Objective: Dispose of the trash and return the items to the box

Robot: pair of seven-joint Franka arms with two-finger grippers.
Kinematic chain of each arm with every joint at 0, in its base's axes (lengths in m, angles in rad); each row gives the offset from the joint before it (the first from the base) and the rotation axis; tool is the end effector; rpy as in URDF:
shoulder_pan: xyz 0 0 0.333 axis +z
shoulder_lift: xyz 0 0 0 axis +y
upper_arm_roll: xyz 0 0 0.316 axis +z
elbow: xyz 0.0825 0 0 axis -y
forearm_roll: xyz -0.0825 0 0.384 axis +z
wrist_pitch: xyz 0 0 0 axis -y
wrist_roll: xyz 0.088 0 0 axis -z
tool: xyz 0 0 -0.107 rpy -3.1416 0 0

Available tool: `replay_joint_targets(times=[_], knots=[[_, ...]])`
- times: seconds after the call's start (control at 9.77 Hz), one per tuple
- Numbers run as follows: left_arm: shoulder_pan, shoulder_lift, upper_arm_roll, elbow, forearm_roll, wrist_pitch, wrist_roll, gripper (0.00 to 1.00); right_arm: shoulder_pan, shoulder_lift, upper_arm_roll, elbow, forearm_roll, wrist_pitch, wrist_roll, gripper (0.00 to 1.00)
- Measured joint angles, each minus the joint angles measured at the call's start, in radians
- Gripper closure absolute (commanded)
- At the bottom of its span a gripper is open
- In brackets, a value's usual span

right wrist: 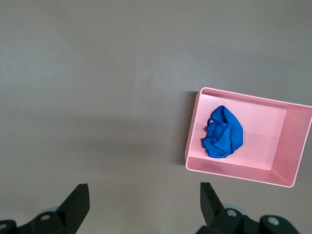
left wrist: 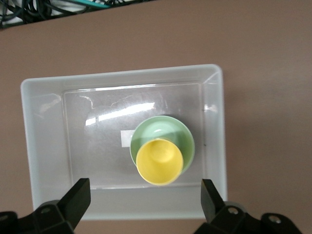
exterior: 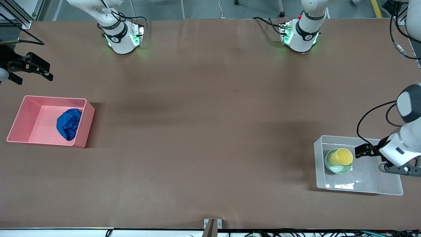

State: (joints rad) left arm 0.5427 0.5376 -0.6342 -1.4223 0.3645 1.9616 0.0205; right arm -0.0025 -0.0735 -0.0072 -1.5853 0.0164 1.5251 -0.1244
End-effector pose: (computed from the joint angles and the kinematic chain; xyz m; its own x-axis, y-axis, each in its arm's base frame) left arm 0.7022 0.0442 0.4406 0.9832 -0.1497 0.1047 -0.1459 -0.9884 -0.0432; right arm 0.5269 -0.0035 0.6534 0.9932 0.1152 0.0153 0.1154 -0.9932 -0.0151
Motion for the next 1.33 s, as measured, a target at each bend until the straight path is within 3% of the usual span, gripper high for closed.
replay_joint_targets(times=[0.41, 0.82, 1.13, 1.33], knots=[[0.0, -0.136, -0.027, 0.03, -0.158, -0.15, -0.001, 0.0, 0.0, 0.0, -0.001, -0.001, 0.0, -0.001, 0.0, 0.0], [-0.041, -0.265, -0.016, 0.033, -0.227, -0.247, -0.001, 0.0, 0.0, 0.0, -0.001, -0.002, 0.0, -0.001, 0.0, 0.0], [-0.315, -0.367, 0.248, 0.033, -0.237, -0.325, -0.001, 0.0, 0.0, 0.001, -0.001, -0.002, 0.0, 0.0, 0.001, 0.0], [-0.437, -0.427, 0.382, 0.003, -0.274, -0.385, -0.001, 0.0, 0.0, 0.002, -0.001, -0.007, 0.0, 0.002, 0.001, 0.0]])
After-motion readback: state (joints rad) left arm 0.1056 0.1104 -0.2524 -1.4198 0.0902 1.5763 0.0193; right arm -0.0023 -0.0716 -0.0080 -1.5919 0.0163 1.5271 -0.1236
